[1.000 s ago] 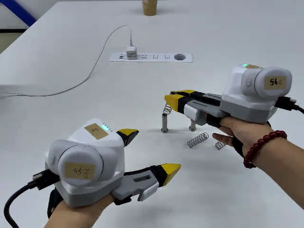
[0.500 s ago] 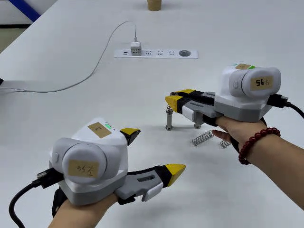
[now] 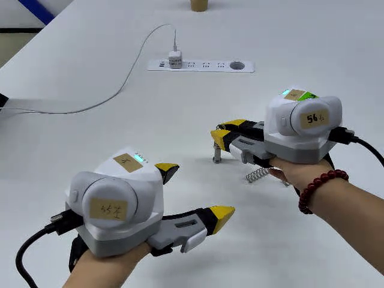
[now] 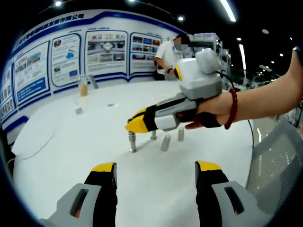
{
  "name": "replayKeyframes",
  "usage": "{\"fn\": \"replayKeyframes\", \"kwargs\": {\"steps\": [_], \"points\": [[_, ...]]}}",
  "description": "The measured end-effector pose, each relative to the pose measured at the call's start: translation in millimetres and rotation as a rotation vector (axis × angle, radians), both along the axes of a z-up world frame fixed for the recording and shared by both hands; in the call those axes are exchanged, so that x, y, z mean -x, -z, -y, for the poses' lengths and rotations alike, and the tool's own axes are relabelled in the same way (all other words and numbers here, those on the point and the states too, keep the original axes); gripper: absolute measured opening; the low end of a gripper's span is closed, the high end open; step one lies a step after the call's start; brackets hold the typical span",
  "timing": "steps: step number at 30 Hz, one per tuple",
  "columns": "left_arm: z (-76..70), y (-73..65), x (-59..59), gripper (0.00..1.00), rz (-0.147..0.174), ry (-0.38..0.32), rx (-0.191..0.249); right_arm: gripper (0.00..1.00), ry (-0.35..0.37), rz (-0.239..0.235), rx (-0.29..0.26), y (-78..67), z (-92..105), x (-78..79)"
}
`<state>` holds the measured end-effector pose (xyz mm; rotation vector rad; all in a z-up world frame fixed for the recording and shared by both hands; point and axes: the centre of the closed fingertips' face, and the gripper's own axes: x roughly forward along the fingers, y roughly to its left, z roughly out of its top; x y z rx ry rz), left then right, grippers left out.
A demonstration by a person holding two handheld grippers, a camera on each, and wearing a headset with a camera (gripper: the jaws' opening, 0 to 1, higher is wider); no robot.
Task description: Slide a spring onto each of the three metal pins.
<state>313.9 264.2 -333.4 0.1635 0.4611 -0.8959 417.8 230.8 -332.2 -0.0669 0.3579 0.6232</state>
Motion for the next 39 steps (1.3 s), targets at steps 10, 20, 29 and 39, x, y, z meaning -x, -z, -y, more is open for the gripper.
{"fn": "replayKeyframes", "kwargs": {"steps": [10, 20, 29, 39], "points": [[-0.4, 1.2, -1.2, 0.68, -0.002, -0.003, 0.002, 0.12, 0.015, -0.041, 0.02, 15.4, 0.8, -2.2], [-0.5, 0.9, -1.0, 0.67, -0.006, -0.006, 0.009, 0.12, 0.022, -0.077, 0.036, 27.6, 1.3, 0.8], [-0.7, 0.2, -0.6, 0.66, -0.006, -0.006, 0.012, 0.12, 0.026, -0.089, 0.032, 29.4, 2.4, 1.4], [-0.7, -0.1, -0.4, 0.66, -0.004, -0.005, 0.005, 0.19, 0.042, -0.083, -0.005, 15.4, 3.3, 6.6]]}}
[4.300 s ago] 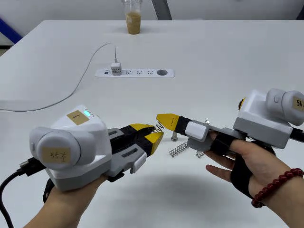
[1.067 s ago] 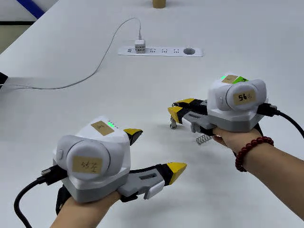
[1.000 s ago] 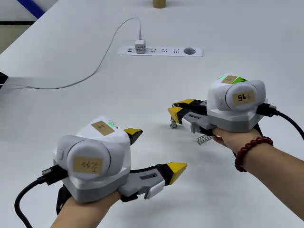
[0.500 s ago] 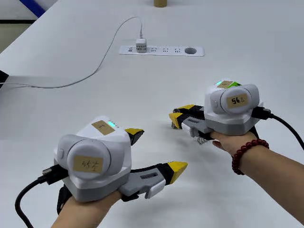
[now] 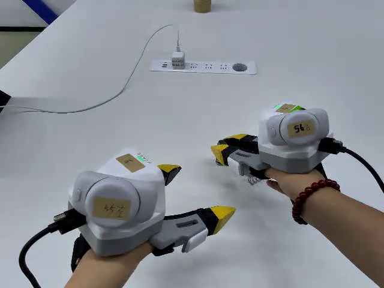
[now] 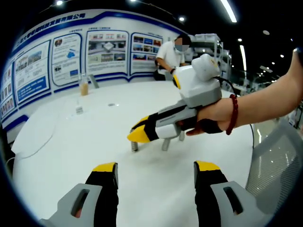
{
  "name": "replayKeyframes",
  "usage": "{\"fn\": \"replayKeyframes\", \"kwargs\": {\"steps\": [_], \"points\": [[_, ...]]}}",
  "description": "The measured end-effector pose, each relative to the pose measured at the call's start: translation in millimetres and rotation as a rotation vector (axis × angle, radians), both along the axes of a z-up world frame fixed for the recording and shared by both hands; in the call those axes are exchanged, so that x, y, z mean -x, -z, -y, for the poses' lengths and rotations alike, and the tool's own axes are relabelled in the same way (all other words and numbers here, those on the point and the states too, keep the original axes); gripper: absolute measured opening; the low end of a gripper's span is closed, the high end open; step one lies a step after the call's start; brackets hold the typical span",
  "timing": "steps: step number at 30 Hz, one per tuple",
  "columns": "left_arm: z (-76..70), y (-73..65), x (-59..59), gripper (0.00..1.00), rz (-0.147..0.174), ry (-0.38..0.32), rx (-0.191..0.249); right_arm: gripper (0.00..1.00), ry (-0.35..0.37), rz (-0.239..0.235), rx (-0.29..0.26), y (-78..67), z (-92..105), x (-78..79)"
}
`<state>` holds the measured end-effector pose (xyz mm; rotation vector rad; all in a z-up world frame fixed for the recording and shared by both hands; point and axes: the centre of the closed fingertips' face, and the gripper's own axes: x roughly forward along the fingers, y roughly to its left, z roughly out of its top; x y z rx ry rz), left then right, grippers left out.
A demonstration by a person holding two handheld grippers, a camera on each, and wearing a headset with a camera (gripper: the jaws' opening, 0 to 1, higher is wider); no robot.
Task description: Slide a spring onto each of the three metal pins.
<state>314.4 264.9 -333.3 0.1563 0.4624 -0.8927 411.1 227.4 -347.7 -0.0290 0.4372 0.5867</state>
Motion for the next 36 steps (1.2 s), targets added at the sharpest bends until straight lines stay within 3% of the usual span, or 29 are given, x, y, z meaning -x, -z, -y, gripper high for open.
{"fn": "replayKeyframes", "kwargs": {"steps": [11, 22, 26, 36], "points": [[4.5, -1.9, 0.3, 0.66, 0.018, 0.012, -0.025, 0.3, 0.009, 0.011, -0.024, -19.3, 12.7, 14.0], [17.3, -4.7, 2.8, 0.62, 0.045, 0.049, -0.057, 0.35, 0.048, 0.043, -0.024, -36.2, 43.1, 35.0], [22.7, -3.8, 1.9, 0.61, 0.05, 0.062, -0.064, 0.36, 0.053, 0.055, 0.007, -37.6, 55.2, 42.3], [35.1, -0.1, -6.3, 0.54, 0.056, 0.088, -0.09, 0.39, 0.099, 0.032, 0.012, -30.9, 88.6, 58.1]]}}
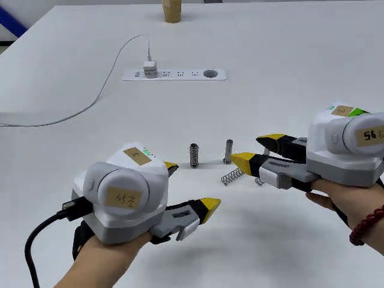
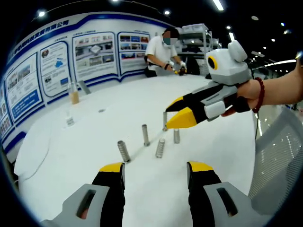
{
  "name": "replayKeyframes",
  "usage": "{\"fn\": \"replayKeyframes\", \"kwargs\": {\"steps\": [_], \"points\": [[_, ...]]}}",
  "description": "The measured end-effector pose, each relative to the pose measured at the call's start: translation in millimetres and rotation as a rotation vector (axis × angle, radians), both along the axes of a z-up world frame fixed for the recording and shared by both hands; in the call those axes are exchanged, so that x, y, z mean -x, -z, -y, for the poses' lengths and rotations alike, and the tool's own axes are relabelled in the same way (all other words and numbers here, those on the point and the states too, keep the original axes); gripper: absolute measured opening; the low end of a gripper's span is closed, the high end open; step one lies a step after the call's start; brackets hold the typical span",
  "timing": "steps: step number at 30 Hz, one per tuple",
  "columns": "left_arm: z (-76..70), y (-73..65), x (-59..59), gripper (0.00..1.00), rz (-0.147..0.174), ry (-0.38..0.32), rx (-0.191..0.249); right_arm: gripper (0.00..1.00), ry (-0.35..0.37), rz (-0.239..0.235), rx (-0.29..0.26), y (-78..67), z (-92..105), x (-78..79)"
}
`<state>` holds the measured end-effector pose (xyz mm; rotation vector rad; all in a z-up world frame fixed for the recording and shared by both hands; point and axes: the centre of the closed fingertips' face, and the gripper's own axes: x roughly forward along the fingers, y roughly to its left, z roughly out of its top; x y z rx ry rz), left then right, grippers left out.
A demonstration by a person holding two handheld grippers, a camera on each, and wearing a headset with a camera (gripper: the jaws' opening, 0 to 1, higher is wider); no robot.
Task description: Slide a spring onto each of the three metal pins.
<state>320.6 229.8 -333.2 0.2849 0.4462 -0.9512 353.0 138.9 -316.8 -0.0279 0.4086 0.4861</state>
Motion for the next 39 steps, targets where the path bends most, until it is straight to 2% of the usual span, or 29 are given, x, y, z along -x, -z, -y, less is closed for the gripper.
{"fn": "replayKeyframes", "kwargs": {"steps": [6, 14, 21, 30, 32, 37, 39], "points": [[11.8, 5.2, -8.4, 0.5, 0.0, 0.029, -0.019, 0.4, 0.015, -0.007, -0.004, 3.8, 15.4, 7.4], [27.0, 13.8, -20.1, 0.45, -0.012, 0.064, -0.035, 0.4, -0.003, -0.009, -0.019, 6.0, 22.8, 16.8], [41.6, 21.8, -26.4, 0.38, 0.011, 0.108, -0.068, 0.4, 0.016, -0.01, -0.026, 9.0, 27.9, 20.1], [54.7, 33.5, -31.3, 0.32, 0.026, 0.147, -0.111, 0.4, 0.033, -0.016, -0.027, 12.8, 33.3, 20.2], [56.2, 37.5, -31.6, 0.31, 0.022, 0.155, -0.128, 0.39, 0.036, -0.017, -0.027, 13.2, 34.1, 20.4], [62.5, 42.2, -31.3, 0.28, 0.015, 0.175, -0.132, 0.38, 0.036, -0.017, -0.02, 13.3, 34.8, 20.1], [64.8, 45.1, -31.0, 0.28, 0.01, 0.187, -0.135, 0.38, 0.035, -0.015, 0.002, 13.5, 35.2, 19.7]]}}
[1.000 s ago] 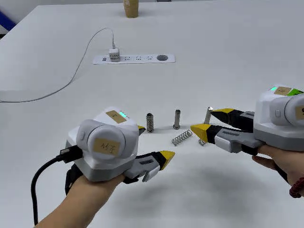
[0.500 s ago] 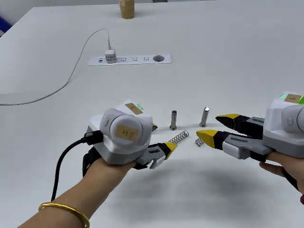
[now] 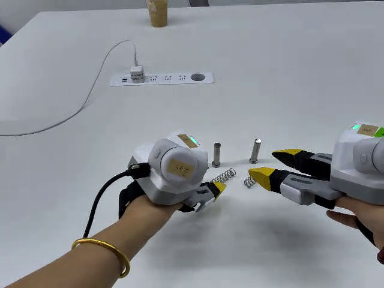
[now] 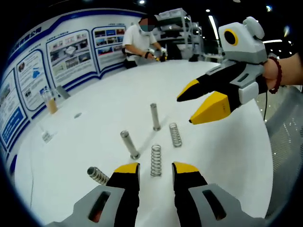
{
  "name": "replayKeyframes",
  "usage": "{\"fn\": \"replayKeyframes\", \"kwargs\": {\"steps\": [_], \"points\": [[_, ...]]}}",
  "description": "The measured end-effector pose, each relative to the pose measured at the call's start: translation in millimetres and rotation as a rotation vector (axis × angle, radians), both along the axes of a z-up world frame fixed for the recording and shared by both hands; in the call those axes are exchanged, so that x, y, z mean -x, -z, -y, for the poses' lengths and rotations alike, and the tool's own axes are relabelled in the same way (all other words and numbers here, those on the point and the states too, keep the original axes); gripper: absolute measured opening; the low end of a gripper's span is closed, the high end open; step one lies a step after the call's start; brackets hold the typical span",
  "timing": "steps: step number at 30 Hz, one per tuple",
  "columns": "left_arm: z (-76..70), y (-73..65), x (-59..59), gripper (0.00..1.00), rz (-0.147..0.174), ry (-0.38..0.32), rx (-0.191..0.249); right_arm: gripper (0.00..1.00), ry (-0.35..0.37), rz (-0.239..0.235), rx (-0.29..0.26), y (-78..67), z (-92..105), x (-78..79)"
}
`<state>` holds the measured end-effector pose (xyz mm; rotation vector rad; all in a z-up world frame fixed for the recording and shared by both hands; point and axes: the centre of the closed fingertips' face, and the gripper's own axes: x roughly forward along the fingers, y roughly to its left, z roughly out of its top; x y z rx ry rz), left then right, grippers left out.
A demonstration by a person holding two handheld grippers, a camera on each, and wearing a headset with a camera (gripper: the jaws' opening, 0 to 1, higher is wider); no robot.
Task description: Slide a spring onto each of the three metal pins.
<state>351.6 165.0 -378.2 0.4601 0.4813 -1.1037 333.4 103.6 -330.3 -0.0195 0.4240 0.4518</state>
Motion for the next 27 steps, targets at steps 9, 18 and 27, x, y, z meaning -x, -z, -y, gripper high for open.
{"fn": "replayKeyframes", "kwargs": {"steps": [9, 18, 27], "points": [[4.0, 7.1, -5.0, 0.22, -0.002, 0.008, -0.017, 0.36, 0.0, -0.005, 0.029, 1.7, -1.4, 0.4], [5.9, 15.1, -3.8, 0.15, -0.011, 0.013, -0.042, 0.36, 0.037, -0.034, 0.006, 4.7, 2.1, 0.1], [5.1, 20.7, -4.2, 0.12, -0.03, 0.003, -0.055, 0.36, 0.056, -0.05, -0.023, 5.0, 2.8, 1.1]]}}
